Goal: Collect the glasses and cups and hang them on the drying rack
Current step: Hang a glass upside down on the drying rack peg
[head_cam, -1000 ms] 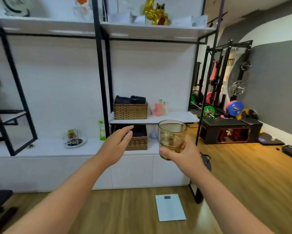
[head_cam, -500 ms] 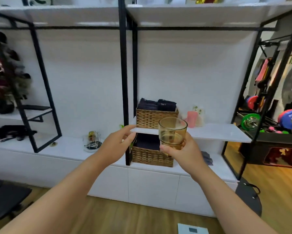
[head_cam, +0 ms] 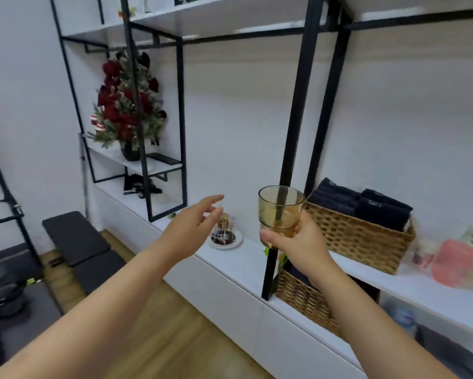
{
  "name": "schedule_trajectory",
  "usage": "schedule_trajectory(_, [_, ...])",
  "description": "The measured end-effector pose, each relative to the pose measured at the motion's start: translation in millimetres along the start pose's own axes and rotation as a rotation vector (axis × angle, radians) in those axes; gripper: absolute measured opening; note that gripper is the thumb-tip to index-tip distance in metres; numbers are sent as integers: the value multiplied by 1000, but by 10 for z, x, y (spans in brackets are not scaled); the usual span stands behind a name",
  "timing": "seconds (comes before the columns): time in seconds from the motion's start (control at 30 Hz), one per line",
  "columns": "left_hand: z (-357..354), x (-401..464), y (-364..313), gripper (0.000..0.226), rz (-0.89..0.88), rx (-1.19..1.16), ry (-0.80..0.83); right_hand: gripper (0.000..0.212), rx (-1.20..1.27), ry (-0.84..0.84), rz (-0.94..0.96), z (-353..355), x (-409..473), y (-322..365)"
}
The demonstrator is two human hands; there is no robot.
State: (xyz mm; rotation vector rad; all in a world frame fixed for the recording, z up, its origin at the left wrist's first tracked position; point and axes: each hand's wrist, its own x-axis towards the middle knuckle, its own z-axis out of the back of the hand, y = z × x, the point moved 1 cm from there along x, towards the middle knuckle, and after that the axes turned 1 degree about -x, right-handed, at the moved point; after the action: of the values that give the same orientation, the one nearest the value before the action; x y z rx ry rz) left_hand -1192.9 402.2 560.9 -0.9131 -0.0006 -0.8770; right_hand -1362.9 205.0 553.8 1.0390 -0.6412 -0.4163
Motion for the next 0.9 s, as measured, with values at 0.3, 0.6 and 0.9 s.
schedule_trajectory(0.3, [468,733,705,46,70,72,-79,62,94,133,14,-972,1150,-89])
schedule_trajectory(0.6, [1078,1915,1411,44,14,103,-89,65,138,105,43,-1981,2431,135])
schedule_trajectory(0.9, [1444,3016,1861,46,-47,150,-116,60,132,72,69,-2551,3518,282])
